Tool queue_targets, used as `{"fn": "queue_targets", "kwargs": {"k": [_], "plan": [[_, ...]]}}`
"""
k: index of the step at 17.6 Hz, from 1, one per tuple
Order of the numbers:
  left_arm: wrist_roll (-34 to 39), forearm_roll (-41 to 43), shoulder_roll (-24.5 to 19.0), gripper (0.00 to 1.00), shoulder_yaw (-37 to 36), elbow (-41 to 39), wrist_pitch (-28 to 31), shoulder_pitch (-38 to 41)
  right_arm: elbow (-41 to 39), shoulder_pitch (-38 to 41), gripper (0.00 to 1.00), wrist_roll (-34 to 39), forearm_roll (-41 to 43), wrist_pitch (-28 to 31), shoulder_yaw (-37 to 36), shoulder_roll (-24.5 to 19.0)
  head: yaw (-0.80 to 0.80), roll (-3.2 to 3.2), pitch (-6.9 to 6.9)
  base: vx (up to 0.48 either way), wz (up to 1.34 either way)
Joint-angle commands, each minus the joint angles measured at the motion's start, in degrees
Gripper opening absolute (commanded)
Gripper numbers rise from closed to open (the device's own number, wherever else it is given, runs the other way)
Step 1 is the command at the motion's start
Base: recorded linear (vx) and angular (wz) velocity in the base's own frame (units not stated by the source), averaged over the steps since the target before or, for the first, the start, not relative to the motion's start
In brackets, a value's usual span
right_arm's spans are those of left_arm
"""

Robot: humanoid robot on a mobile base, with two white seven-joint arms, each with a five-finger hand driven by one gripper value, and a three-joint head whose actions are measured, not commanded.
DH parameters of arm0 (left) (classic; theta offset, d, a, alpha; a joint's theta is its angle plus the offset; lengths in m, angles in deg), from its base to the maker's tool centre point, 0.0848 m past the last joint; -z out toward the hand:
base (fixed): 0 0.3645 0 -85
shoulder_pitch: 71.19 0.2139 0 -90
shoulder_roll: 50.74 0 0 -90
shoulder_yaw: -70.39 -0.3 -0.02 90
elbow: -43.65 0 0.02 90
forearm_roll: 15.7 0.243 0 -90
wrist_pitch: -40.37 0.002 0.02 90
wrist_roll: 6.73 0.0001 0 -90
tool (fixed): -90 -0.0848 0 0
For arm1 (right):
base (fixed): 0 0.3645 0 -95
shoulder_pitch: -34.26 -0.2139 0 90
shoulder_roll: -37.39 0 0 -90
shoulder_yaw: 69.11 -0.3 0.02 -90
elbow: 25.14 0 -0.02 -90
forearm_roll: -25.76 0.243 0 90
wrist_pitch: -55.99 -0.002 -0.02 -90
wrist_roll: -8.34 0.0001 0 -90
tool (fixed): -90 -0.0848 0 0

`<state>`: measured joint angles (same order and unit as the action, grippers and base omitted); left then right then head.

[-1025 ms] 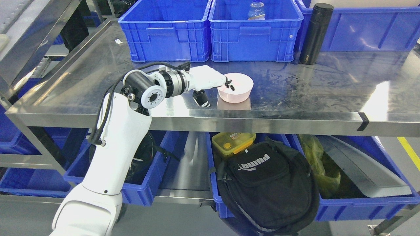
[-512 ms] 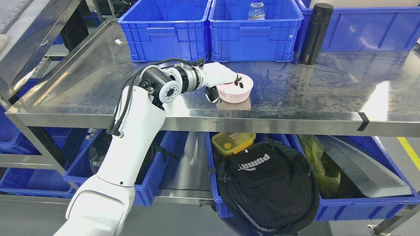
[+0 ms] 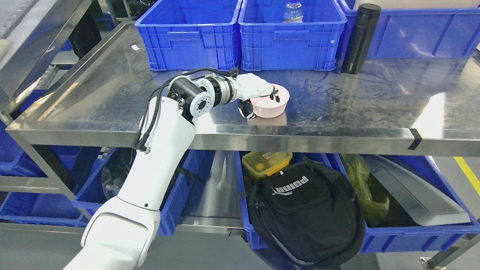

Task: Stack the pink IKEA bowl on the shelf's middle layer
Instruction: 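Close the left hand on the bowl rim and lift it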

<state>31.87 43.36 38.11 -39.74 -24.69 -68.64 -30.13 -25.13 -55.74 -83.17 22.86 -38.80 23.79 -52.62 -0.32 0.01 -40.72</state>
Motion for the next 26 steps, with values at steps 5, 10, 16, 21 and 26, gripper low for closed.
{"fn": "queue_targets", "kwargs": {"k": [5, 10, 16, 21, 26], "plan": [[0.2, 0.4, 0.2, 0.56, -0.2, 7.3, -0.8, -0.4, -1.0, 1.2, 1.00, 0.0, 0.0, 0.0, 0.0, 1.0, 0.00, 0.00, 0.00, 0.000, 0.00], [0.2, 0.4, 0.2, 0.45, -0.1, 8.7, -2.1, -0.7, -1.0, 1.2, 1.00, 0.0, 0.0, 0.0, 0.0, 1.0, 0.00, 0.00, 0.00, 0.000, 0.00], [-0.1, -0.1, 0.2, 0.07, 5.8, 9.0, -8.8, -0.7, -1.0, 1.2, 1.00, 0.0, 0.0, 0.0, 0.0, 1.0, 0.00, 0.00, 0.00, 0.000, 0.00], [-0.6, -3.3, 0.2, 0.00, 14.6, 5.2, -15.0, -1.1, -1.0, 1.2, 1.00, 0.0, 0.0, 0.0, 0.0, 1.0, 0.00, 0.00, 0.00, 0.000, 0.00], [-3.3, -11.7, 0.2, 0.00, 19.3, -0.5, -18.0, -0.6, -1.0, 1.2, 1.00, 0.0, 0.0, 0.0, 0.0, 1.0, 0.00, 0.00, 0.00, -0.003, 0.04]]}}
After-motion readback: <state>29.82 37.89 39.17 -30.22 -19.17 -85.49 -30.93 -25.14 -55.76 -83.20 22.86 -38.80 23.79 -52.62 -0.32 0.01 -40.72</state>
